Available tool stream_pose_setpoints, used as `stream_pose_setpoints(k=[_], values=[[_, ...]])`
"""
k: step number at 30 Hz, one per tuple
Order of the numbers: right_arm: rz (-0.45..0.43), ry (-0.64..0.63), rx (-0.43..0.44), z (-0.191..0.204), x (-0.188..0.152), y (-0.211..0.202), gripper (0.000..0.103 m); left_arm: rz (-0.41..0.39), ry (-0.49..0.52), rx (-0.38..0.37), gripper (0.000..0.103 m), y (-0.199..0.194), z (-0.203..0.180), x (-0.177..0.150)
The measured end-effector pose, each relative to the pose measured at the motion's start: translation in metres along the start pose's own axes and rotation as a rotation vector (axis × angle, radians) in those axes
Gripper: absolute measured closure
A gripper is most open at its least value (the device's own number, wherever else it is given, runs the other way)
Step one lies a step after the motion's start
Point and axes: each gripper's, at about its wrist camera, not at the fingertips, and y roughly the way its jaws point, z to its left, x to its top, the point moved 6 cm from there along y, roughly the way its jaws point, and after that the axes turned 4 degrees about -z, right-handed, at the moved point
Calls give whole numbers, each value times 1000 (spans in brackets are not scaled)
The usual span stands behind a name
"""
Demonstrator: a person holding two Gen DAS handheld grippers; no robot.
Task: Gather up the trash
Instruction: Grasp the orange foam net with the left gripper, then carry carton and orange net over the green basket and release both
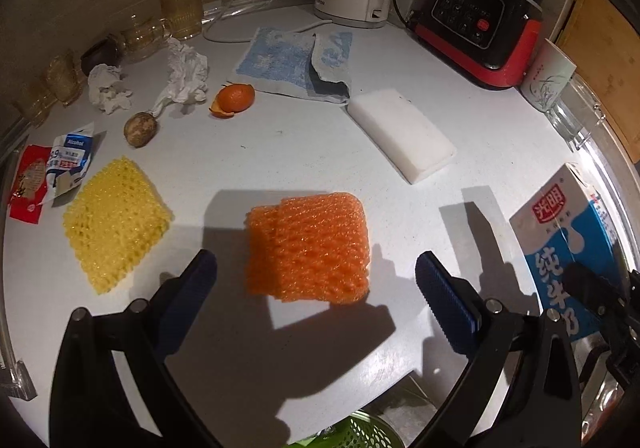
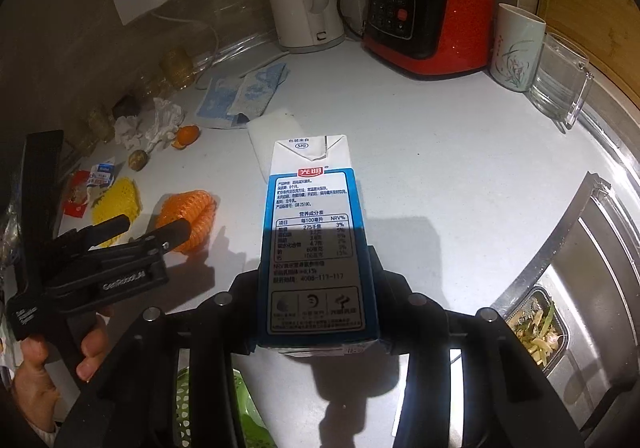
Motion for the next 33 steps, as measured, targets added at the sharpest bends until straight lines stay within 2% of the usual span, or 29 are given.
stream_pose_setpoints(k=[4,7,9,11,15,17,26,33], values=[[3,7,11,-4,2,-1,60,29,-7,-1,11,16,-3,5],[7,25,24,-7,4,2,60,67,-10,2,25,29,-3,6],[8,32,30,-7,4,3,60,91,-18,3,40,37,-2,4],[9,30,35,-5,4,3,60,76,-13,27,47,38,1,7],[5,26,34,-3,3,1,60,66,-5,15,65,33,1,10],[0,25,34,-1,2,-2,60,57,-2,14,70,28,2,10],[-28,6,43,20,-12,-31,60,-8,4,2,73,-25,8,-2],[-56,-27,62,50,-48,-74,60,-59,15,-16,73,-98,15,-46]])
